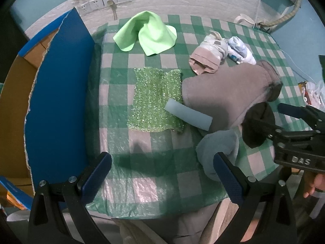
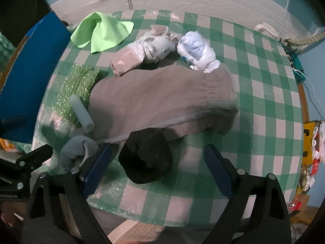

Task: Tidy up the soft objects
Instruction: 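Grasp the black sock with the right gripper while the left gripper grasps the grey sock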

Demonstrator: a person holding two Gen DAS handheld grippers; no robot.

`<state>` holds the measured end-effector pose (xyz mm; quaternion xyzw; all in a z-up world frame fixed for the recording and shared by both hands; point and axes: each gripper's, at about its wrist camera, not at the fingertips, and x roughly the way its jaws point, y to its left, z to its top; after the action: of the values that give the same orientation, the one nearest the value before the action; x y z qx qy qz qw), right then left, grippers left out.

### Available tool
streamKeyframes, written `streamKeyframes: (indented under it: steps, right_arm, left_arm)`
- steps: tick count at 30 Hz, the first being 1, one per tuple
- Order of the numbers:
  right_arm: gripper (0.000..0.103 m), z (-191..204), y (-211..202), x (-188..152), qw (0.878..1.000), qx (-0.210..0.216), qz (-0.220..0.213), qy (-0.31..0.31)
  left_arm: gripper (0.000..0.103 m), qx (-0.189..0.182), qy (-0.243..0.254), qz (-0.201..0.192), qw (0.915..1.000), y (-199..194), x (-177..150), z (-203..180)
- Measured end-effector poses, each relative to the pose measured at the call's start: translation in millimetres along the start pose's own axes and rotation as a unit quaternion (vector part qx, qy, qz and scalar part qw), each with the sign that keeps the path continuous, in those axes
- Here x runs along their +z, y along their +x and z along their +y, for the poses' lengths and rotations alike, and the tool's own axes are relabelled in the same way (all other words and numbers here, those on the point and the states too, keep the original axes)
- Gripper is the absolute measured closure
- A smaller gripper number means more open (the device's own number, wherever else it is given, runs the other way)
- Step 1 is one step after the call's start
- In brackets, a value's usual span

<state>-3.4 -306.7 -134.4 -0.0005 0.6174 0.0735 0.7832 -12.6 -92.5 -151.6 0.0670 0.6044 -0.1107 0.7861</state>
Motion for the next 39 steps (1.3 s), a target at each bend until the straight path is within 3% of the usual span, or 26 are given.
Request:
streamKeyframes:
  steps: [6,10,14,21,30,32,36,39]
  right_arm:
    - [0.029,2,15,2,1.0,0.002,0.012,-0.01]
    - [0.053,5,20,3,0.999,0.02,0.02,-0.025]
    - [0.062,6,19,3,0.999,0.023,0.022,-0.032]
    - [0.065,-10,6,-8,1.0,0.018,0.019,-0.006]
    - [0.065,-25,1,-10,1.0,0.025,0.011,0.016]
    - [0.065,-22,1,-11,0.999,0.027,0.011,0.016]
    - [0.065,-23,-1,-12,0.999,0.029,0.009,0.016]
    - [0.065,-25,-4,-14,0.999,0.03,0.008,0.016]
  left_arm:
    - [0.002,-0.019,0.004,0.008,0.9998,2,-2,-5]
    - [0.002,-0.019,0.017,0.01,0.9996,4,-3,-14]
    - [0.002,-0.03,0.022,0.016,0.9992,7,-1,-21]
    - [0.002,-0.055,0.029,0.029,0.9977,15,1,-37]
    - [0.002,-0.055,0.047,0.044,0.9964,33,7,-58]
    - [0.005,-0.053,0.048,0.046,0.9964,38,7,-60]
    - [0.033,-0.051,0.044,0.055,0.9962,49,9,-65]
    - [0.044,-0.05,0.044,0.062,0.9959,56,9,-68]
